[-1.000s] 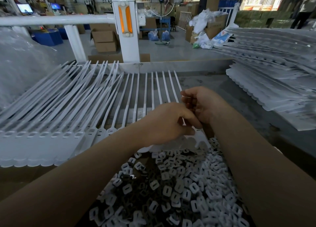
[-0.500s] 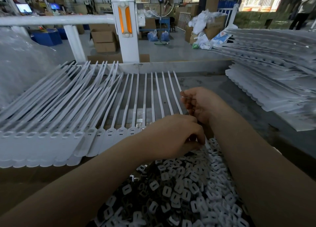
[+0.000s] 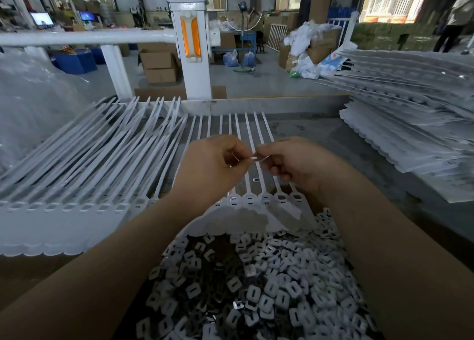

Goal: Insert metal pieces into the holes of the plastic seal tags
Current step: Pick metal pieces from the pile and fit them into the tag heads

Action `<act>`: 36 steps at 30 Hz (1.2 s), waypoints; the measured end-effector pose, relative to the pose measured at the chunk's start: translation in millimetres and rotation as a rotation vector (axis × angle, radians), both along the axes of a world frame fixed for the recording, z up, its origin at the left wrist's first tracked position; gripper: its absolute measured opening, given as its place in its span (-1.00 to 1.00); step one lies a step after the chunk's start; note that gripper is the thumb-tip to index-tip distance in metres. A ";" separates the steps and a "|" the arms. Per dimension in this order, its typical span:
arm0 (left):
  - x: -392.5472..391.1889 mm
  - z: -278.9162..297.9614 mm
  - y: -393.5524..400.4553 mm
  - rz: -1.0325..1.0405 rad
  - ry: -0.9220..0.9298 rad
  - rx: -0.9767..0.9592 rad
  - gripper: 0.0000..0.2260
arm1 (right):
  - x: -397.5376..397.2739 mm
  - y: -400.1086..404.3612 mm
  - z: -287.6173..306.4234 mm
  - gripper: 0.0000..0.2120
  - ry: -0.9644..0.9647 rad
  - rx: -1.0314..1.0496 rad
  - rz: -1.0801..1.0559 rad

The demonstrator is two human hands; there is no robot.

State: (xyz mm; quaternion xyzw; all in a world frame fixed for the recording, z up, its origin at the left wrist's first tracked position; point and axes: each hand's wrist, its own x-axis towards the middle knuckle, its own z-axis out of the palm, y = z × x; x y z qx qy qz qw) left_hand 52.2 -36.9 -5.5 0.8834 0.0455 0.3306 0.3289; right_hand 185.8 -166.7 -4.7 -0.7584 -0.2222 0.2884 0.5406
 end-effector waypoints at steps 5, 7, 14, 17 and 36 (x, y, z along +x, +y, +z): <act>0.3 -3.3 7.1 -0.004 -0.142 0.325 -0.93 | -5.6 -1.4 2.1 -0.78 0.008 0.001 0.147; 1.5 -4.3 8.2 -0.027 -0.157 0.381 -0.93 | -5.2 -3.2 2.3 -0.81 0.005 0.008 0.155; 8.4 -1.3 8.6 0.003 0.167 -0.347 -0.92 | -3.6 -7.1 0.5 -0.89 0.033 0.059 0.107; 9.7 0.8 14.1 -0.030 0.273 -0.544 -0.93 | -4.3 -6.9 0.6 -0.95 0.022 0.055 0.141; 4.4 8.6 6.2 -0.141 0.400 -0.774 -0.93 | 1.5 -4.7 -6.9 -0.85 0.081 0.066 0.040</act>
